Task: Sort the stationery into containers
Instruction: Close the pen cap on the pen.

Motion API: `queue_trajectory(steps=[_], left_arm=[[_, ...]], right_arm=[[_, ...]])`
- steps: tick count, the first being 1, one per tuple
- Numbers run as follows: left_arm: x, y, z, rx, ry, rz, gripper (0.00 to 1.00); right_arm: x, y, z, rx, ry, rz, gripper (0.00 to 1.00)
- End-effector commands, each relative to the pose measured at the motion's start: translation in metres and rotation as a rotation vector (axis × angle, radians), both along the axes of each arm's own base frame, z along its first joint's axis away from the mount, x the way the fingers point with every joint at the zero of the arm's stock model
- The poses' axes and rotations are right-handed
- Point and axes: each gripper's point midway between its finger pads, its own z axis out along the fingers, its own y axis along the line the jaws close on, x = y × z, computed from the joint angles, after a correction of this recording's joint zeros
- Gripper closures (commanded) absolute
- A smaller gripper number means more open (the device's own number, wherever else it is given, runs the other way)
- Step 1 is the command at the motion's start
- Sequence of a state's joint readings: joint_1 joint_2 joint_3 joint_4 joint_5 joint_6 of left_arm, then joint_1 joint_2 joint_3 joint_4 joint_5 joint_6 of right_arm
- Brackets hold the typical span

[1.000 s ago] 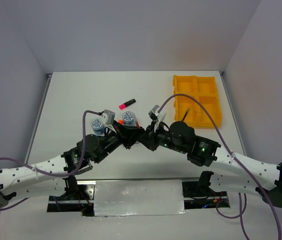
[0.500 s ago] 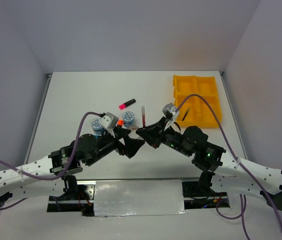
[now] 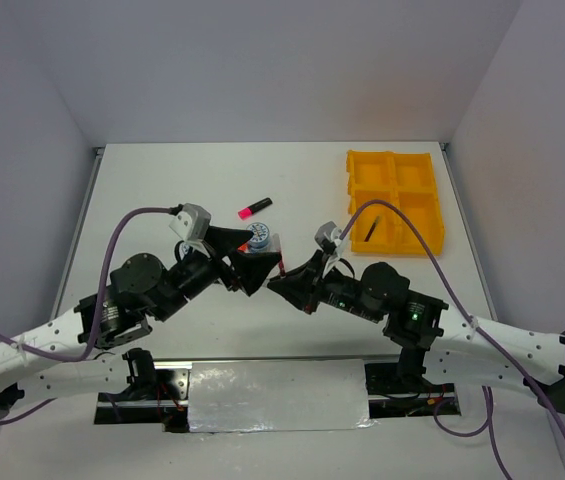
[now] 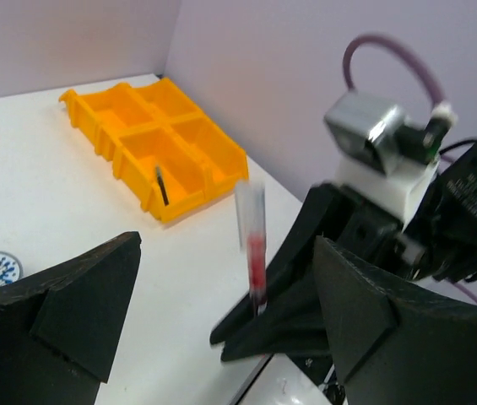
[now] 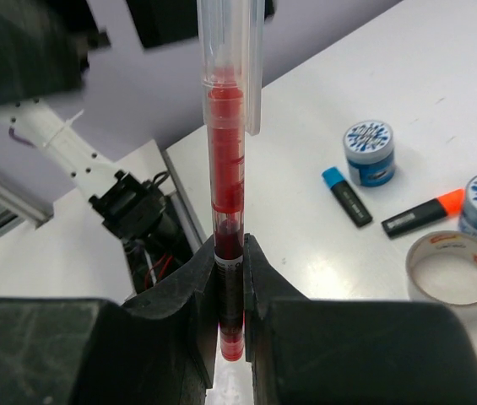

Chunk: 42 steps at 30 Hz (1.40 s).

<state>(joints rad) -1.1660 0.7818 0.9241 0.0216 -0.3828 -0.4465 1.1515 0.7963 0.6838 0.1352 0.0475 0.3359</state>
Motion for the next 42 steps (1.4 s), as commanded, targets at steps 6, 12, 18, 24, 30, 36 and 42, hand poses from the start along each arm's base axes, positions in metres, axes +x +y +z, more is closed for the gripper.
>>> queue_trajectory(steps=[6,12,18,24,30,36,42], left_arm=[[0.011,-0.004,0.045,-0.079,-0.082,-0.038,0.12],[0.016,-0.017,0.03,-0.064,-0.043,-0.069,0.22],[0.014,-0.024,0.021,-0.068,-0.03,-0.103,0.48],[0.013,-0.028,0.009,-0.063,-0.008,-0.12,0.64],[0.014,-0.032,-0.008,-0.044,0.024,-0.126,0.87],[0.014,-0.039,-0.023,-0.03,0.058,-0.145,1.0],[0.015,-0.045,-0.055,0.0,0.113,-0.15,1.0]], right_arm=[[-0.018,0.01,-0.011,-0.016,0.008,0.079,1.0],[-0.017,0.008,-0.009,-0.019,0.003,0.068,1.0],[-0.013,0.007,-0.009,-0.024,0.003,0.042,1.0],[-0.009,0.006,-0.007,-0.026,0.009,0.02,1.0],[-0.007,0.005,0.004,-0.007,-0.001,0.007,1.0],[-0.005,0.002,0.021,0.022,-0.017,-0.008,1.0],[0.014,0.0,0.083,0.043,-0.109,-0.071,1.0]])
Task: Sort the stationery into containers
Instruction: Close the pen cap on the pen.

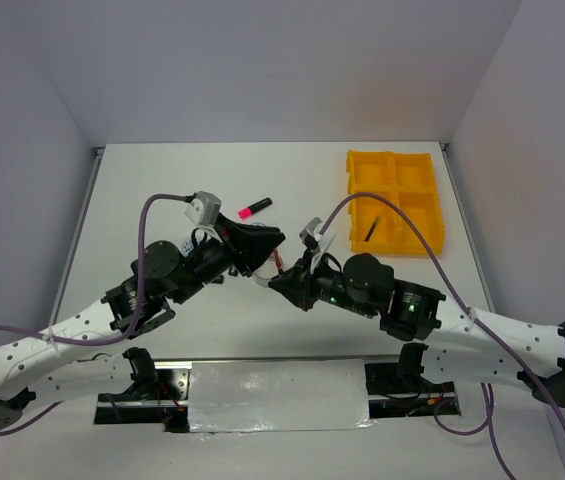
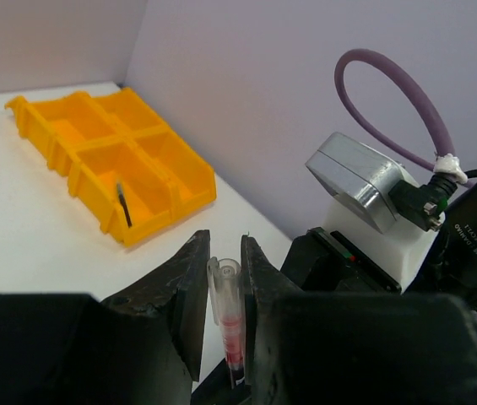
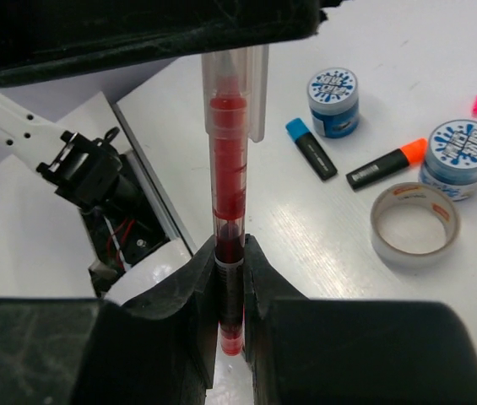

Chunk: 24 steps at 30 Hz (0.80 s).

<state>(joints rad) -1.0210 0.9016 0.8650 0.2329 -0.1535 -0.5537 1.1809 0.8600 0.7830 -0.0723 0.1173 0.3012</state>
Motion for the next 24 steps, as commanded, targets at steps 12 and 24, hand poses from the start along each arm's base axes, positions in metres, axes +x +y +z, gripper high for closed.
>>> queue_trajectory(steps=[12,24], left_arm=[[-0.019,-0.013,-0.118,0.115,0.164,-0.106,1.0],[0.018,0.019,0.0,0.063,0.124,0.151,0.83]], right_arm=[[0.038,-0.028,0.123,0.402,-0.084,-0.125,1.0],[0.017,-0.006,0.068,0.237,-0.06,0.035,1.0]])
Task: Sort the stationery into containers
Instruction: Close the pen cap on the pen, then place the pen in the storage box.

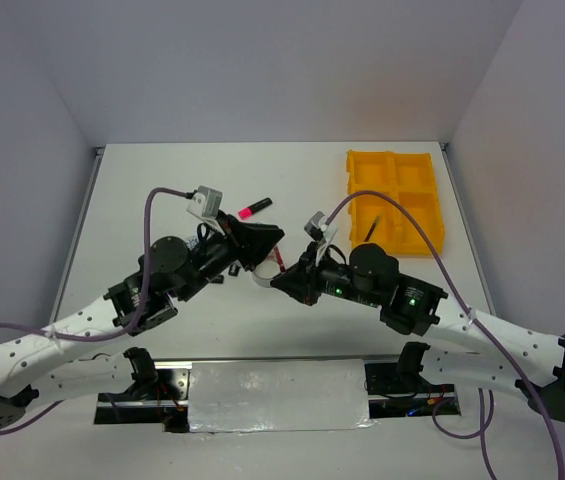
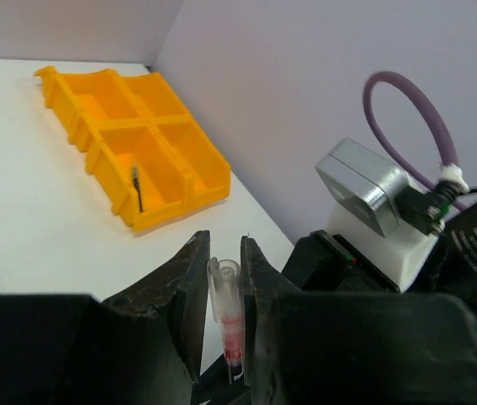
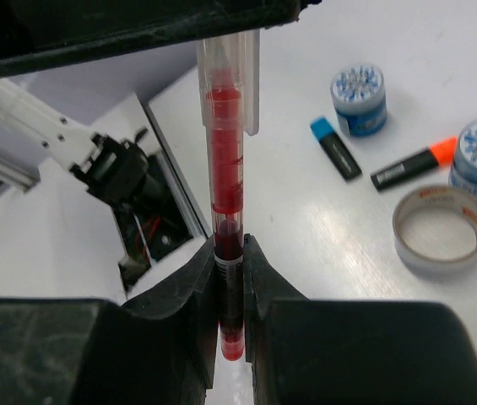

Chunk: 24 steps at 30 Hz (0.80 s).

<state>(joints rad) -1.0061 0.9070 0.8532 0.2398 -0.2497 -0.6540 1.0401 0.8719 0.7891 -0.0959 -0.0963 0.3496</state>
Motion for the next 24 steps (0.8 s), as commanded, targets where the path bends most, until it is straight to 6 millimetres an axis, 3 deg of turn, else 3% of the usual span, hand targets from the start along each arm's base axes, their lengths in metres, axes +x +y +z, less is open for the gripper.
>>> queue_trajectory(steps=[1,2,3,4,5,6,7,8,9,10,12,14,17,18,19,20,23,24], left_arm=[[0.011,0.019,0.002,0.17,0.069,0.113,0.79],[0.014,0.023,0.011,0.168,0.064,0.135,0.64],[0.016,0.03,0.04,0.126,0.042,0.162,0.54],[0.022,0.037,0.051,0.117,0.034,0.201,0.43],[0.024,0.042,0.057,0.127,0.034,0.213,0.22],[0.024,0.051,0.083,0.088,0.009,0.235,0.12],[0.025,0.058,0.094,0.074,0.002,0.256,0.01],[0.028,0.071,0.096,0.089,0.016,0.315,0.01],[0.026,0.084,0.12,0.051,0.004,0.351,0.01],[0.027,0.096,0.128,0.043,0.01,0.39,0.01],[0.026,0.119,0.134,0.061,0.026,0.469,0.01],[0.02,0.134,0.133,0.069,0.028,0.494,0.01],[0.009,0.148,0.102,0.126,0.053,0.489,0.01],[0.008,0.146,0.069,0.195,0.098,0.478,0.01],[0.0,0.153,0.059,0.199,0.104,0.463,0.01],[-0.001,0.148,0.026,0.269,0.134,0.438,0.01],[-0.018,0.146,-0.02,0.357,0.166,0.34,0.01],[-0.02,0.145,-0.049,0.415,0.198,0.328,0.01]], right_arm=[[0.009,-0.001,0.068,0.213,-0.13,-0.035,1.0],[0.01,0.0,0.062,0.201,-0.12,-0.038,1.0],[0.011,0.001,0.056,0.186,-0.109,-0.04,1.0],[0.015,0.004,0.048,0.167,-0.092,-0.049,1.0],[0.021,0.003,0.04,0.142,-0.076,-0.08,1.0],[0.026,0.007,0.03,0.113,-0.054,-0.101,1.0],[0.031,0.007,0.024,0.093,-0.041,-0.117,1.0],[0.034,0.007,0.014,0.055,-0.019,-0.127,1.0],[0.043,0.005,0.012,0.033,-0.01,-0.16,1.0],[0.055,0.003,-0.001,-0.005,0.012,-0.196,1.0],[0.067,-0.005,-0.016,-0.037,0.048,-0.238,1.0],[0.085,-0.019,-0.017,-0.018,0.052,-0.295,1.0],[0.118,-0.059,-0.027,-0.069,0.06,-0.457,1.0],[0.131,-0.073,-0.023,-0.081,0.061,-0.521,1.0],[0.144,-0.088,-0.033,-0.121,0.092,-0.586,1.0],[0.165,-0.118,-0.038,-0.146,0.12,-0.688,1.0],[0.195,-0.164,-0.063,-0.227,0.19,-0.862,1.0],[0.21,-0.187,-0.069,-0.246,0.214,-0.948,1.0]])
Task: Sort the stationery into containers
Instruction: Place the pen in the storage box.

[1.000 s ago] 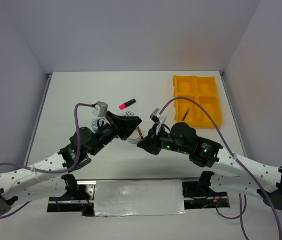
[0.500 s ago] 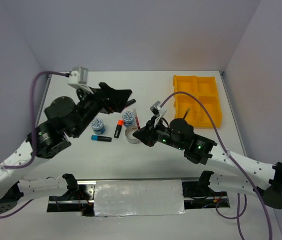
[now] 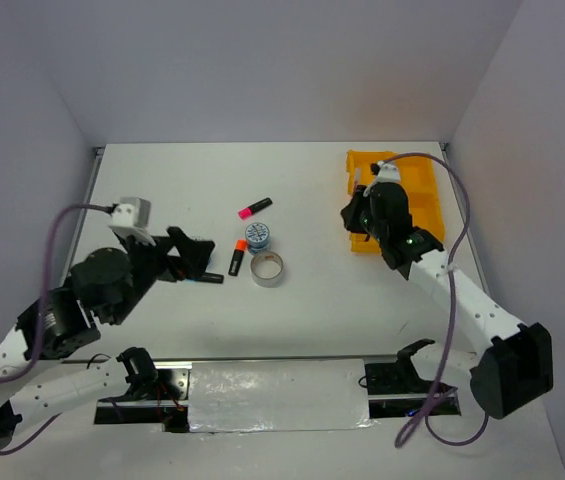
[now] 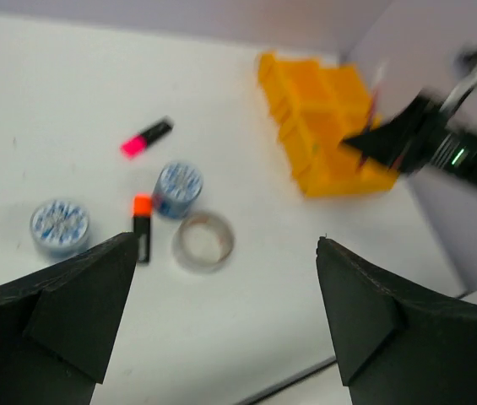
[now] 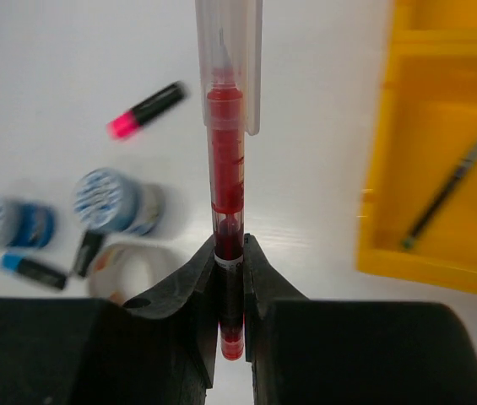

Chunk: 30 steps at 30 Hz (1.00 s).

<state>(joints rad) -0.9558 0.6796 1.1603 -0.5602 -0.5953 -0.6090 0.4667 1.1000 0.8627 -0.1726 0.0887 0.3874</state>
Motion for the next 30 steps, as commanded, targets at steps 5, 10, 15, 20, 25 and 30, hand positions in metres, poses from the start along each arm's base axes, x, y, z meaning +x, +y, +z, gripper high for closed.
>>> queue_trajectory(steps=[5,10,15,20,25,30], left_arm=[[-0.02,0.004,-0.102,0.195,0.175,-0.079,0.01],[-0.024,-0.003,-0.106,0.188,0.183,-0.123,0.01],[-0.029,0.0,-0.105,0.146,0.177,-0.129,0.01],[-0.032,0.0,-0.105,0.122,0.172,-0.136,0.01],[-0.033,0.0,-0.106,0.124,0.176,-0.141,0.01],[-0.03,0.002,-0.108,0.147,0.185,-0.115,0.01]], right_arm=[[0.062,-0.103,-0.022,-0.106,0.109,-0.425,1.0],[0.086,-0.119,-0.056,-0.134,0.193,-0.482,0.98],[0.096,-0.121,-0.083,-0.164,0.263,-0.501,0.95],[0.101,-0.123,-0.103,-0.169,0.299,-0.511,0.82],[0.098,-0.127,-0.114,-0.17,0.322,-0.531,0.61],[0.092,-0.124,-0.108,-0.145,0.303,-0.52,0.4]])
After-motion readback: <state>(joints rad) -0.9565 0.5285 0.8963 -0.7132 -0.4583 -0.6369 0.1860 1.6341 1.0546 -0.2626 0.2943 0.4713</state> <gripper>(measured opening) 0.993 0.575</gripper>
